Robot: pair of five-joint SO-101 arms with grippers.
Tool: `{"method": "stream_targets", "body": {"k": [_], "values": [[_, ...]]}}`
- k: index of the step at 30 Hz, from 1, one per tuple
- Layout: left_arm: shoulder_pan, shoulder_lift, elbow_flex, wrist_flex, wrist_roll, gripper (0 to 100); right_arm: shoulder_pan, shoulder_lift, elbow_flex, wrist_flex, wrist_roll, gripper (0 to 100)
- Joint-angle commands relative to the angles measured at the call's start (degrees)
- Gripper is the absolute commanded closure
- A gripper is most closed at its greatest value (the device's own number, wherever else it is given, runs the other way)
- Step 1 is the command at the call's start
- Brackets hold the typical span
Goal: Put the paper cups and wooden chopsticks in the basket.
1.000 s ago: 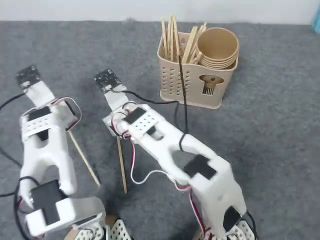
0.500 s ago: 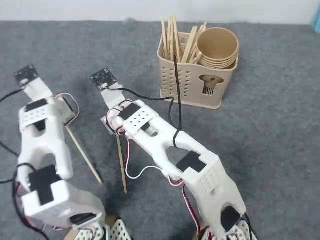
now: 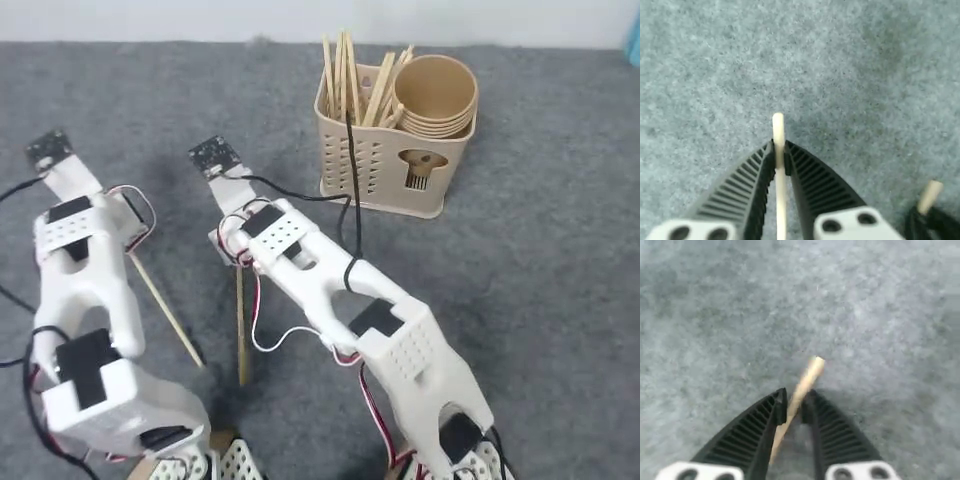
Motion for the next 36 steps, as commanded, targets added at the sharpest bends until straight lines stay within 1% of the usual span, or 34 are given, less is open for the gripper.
{"method": "stream_targets", "body": {"k": [1,3,6,8,12,22,23,25,27,30,34,36], "values": [[-1.2,0.0,-2.3,0.2,0.5,98,-0.6,0.0,-1.9,-0.6,-0.5,95.5],[-1.4,0.2,-2.4,0.2,0.5,98,-0.6,0.1,-1.9,-0.6,-0.4,96.1],[-1.4,0.2,-2.4,0.2,0.5,98,-0.6,0.0,-1.9,-0.6,-0.4,99.5],[-1.4,0.2,-2.4,0.1,0.5,98,-0.4,-0.1,-1.8,0.0,-0.4,99.0],[-1.4,0.2,-2.4,0.1,0.4,98,-0.6,-3.2,-2.5,6.6,-0.7,99.1],[-1.2,-0.1,-2.3,0.1,0.2,98,-0.3,-25.5,-2.3,31.4,-0.9,99.1],[-1.0,-0.1,-2.3,0.1,-0.1,99,-0.3,-27.8,-2.3,33.3,-0.8,99.1],[0.1,-0.2,-2.2,0.1,-2.9,99,-0.3,-32.5,-2.3,36.3,-0.8,99.1],[1.1,-0.4,-1.7,0.0,-5.3,99,0.2,-37.1,-2.3,38.5,-0.6,99.1],[1.3,-0.4,-1.6,0.0,-5.8,99,2.6,-44.3,-2.3,40.2,-0.6,99.1],[1.3,-0.4,-1.4,0.0,-6.4,99,7.0,-53.3,-2.2,40.1,-1.0,99.1],[1.4,-0.6,-1.2,0.0,-8.3,99,8.5,-58.2,-2.2,39.7,-1.1,99.1]]}}
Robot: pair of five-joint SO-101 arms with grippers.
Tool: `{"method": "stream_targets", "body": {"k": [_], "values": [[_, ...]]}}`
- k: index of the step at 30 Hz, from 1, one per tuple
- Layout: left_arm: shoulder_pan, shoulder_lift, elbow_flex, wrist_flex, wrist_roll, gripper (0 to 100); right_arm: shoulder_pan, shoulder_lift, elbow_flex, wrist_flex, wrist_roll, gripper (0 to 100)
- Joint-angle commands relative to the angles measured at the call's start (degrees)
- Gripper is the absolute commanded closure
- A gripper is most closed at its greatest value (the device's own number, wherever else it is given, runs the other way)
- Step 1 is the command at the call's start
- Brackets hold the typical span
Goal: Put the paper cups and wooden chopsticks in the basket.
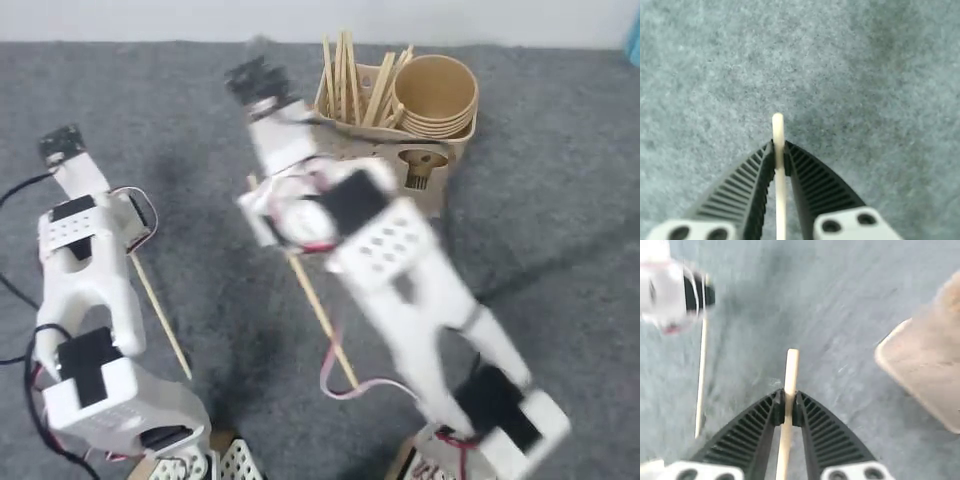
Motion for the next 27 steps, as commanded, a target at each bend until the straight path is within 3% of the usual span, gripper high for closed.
{"method": "stream_targets", "body": {"k": [1,7,13,27], "values": [[1.2,-1.7,-0.7,0.0,-3.2,99,3.2,-11.4,-1.1,-0.2,-0.7,99.1],[3.3,-12.9,10.8,-7.6,-5.7,99,7.3,-19.5,-1.1,-5.6,-0.7,99.1],[5.0,-27.8,23.7,-14.5,-7.1,99,10.7,-20.0,-0.4,-19.6,-0.7,99.1],[5.8,-33.5,28.4,-16.3,-7.2,99,21.1,-16.2,23.0,-86.5,1.1,99.1]]}}
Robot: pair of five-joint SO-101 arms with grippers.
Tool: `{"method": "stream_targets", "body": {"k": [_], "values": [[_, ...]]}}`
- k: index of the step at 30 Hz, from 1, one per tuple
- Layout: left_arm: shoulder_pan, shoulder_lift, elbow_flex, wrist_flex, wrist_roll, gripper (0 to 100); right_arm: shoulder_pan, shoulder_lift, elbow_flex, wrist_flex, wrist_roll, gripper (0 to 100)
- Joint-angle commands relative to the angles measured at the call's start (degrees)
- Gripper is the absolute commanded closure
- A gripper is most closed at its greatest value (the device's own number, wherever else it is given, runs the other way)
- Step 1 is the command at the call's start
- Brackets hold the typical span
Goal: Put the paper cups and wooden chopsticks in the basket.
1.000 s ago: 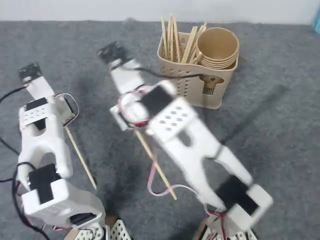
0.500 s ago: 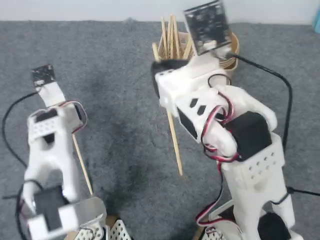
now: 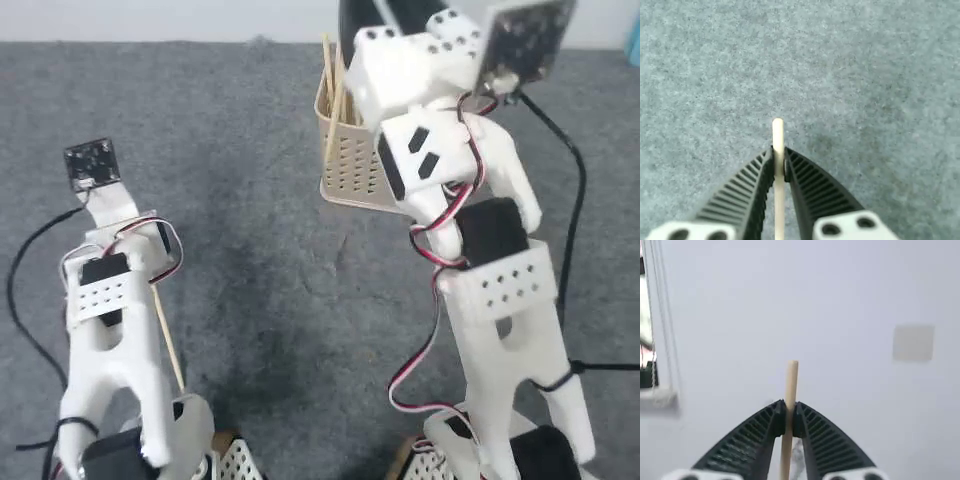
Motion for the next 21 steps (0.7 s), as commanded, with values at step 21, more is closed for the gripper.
{"method": "stream_targets", "body": {"k": [21], "values": [[0.4,-2.5,-0.2,-1.6,-2.5,99,6.2,14.0,14.2,-17.3,7.3,81.3]]}}
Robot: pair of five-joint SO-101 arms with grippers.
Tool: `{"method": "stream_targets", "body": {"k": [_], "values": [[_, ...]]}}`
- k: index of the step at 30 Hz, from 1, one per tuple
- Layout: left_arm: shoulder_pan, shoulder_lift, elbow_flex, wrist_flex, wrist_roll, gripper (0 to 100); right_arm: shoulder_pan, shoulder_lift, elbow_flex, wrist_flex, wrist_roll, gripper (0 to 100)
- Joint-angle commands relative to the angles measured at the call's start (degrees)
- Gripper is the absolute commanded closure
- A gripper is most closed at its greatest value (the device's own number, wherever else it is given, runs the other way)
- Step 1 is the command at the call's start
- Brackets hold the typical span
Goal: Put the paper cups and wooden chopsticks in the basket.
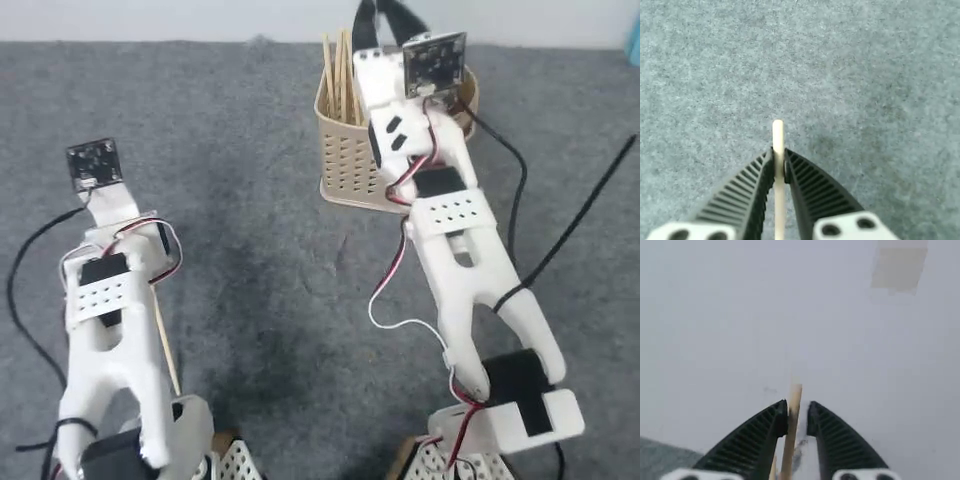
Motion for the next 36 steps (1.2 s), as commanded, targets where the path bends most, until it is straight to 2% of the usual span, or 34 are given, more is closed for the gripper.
{"method": "stream_targets", "body": {"k": [1,7,12,16,19,22,26,28,32,36], "values": [[0.4,-2.5,-0.2,-1.6,-0.8,99,0.7,-8.3,-0.4,9.7,-5.4,80.1],[0.4,-2.5,-0.2,-1.6,-0.8,99,1.8,-21.6,-0.1,28.2,-12.0,80.0],[0.2,-2.5,0.0,-1.6,-0.8,99,4.5,-35.2,0.0,48.8,-17.5,80.0],[0.1,-2.5,0.0,-1.6,-0.8,99,4.9,-42.9,3.7,64.2,-17.7,80.1],[0.1,-2.5,0.0,-1.6,-0.9,99,4.7,-47.0,11.9,70.4,-17.7,80.1],[0.1,-2.7,0.1,-1.5,-0.9,99,5.1,-50.2,23.6,70.6,-17.8,83.2],[0.0,-3.2,1.0,-1.6,-0.9,99,5.2,-54.7,37.5,66.6,-17.9,99.8],[0.0,-3.2,1.0,-1.6,-0.9,99,4.8,-57.4,43.3,64.0,-18.0,96.4],[0.0,-3.2,1.1,-2.6,-0.6,99,5.1,-62.6,55.1,54.9,-18.0,99.4],[1.1,-3.2,1.4,-6.2,-0.5,99,5.8,-67.4,71.7,39.3,-17.6,99.1]]}}
